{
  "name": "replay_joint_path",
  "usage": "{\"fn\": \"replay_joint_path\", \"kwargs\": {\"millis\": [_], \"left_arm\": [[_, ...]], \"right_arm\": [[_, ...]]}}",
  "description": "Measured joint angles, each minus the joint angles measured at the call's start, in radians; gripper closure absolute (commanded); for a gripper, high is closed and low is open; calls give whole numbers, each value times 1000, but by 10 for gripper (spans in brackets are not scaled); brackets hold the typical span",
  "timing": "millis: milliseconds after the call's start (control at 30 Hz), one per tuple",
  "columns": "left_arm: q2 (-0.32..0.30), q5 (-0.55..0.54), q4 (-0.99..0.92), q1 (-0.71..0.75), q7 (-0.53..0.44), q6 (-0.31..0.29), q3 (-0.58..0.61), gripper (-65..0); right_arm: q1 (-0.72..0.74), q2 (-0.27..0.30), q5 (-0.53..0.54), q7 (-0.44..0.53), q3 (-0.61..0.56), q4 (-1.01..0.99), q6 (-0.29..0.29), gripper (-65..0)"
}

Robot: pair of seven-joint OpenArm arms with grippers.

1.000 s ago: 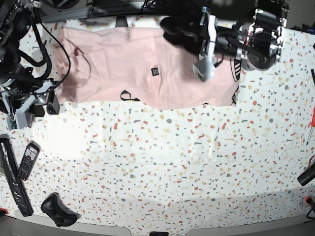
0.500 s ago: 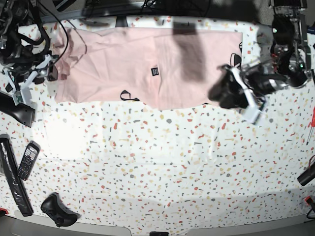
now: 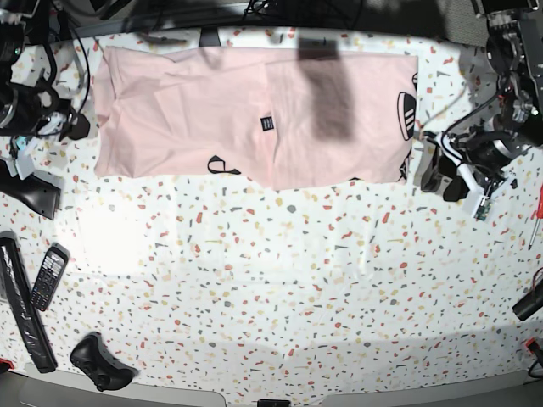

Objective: Fold the T-shirt properly

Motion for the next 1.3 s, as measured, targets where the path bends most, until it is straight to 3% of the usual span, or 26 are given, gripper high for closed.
{"fn": "replay_joint_path", "kwargs": {"millis": [333,667,967,1300], "left_arm": [[0,0,-1,18,-8,0,0,-258],[0,0,-1,19,-8,0,0,-258],[0,0,-1,19,-7,0,0,-258],[0,76,-1,29,-27,0,0,-258]], "right_arm": [[17,9,5,17,-140,-100,23,-267],[31,-42,9,49,-262,-91,22,-256],[31,-65,9,64,-269,-92,20,0],[8,-60,0,38,-233,23,20,0]]}}
